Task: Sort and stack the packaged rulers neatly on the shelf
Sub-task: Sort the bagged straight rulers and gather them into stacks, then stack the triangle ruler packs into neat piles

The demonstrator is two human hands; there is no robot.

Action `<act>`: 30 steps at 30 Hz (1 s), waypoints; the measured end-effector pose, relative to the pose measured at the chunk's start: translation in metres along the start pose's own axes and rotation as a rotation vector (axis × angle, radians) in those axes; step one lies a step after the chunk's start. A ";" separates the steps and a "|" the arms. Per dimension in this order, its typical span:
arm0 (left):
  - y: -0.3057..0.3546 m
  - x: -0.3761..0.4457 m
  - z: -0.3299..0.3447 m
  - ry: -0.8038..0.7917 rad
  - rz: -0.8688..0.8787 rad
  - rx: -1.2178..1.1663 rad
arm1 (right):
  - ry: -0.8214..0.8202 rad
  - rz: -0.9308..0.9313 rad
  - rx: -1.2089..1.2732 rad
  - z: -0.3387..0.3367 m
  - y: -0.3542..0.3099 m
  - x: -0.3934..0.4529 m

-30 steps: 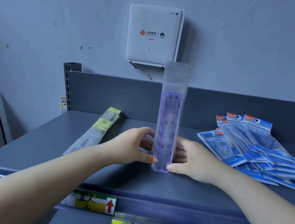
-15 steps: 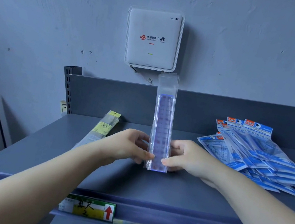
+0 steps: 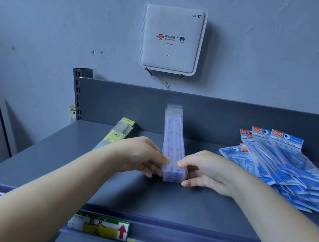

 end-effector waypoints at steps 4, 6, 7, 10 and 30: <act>0.000 -0.002 0.002 0.037 0.006 0.016 | -0.010 0.031 0.007 0.002 0.000 -0.004; 0.002 -0.004 0.003 0.060 0.007 0.041 | 0.004 0.045 0.005 0.002 0.000 -0.006; 0.002 -0.005 0.004 0.070 0.002 0.055 | 0.014 0.053 -0.005 0.003 0.000 -0.007; 0.005 -0.007 0.005 0.104 -0.015 0.134 | 0.027 0.073 -0.045 0.003 0.000 -0.009; 0.035 -0.020 0.025 0.489 0.605 0.832 | 0.710 -0.283 -0.871 -0.033 -0.008 -0.034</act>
Point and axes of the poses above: each hand's wrist, its own x-axis towards the middle knuckle, its own z-axis out of the palm, y = z × x, the point moved 4 cm from there along x, towards the middle knuckle, and after that the axes turned 10 degrees about -x, right-handed, at the moved point
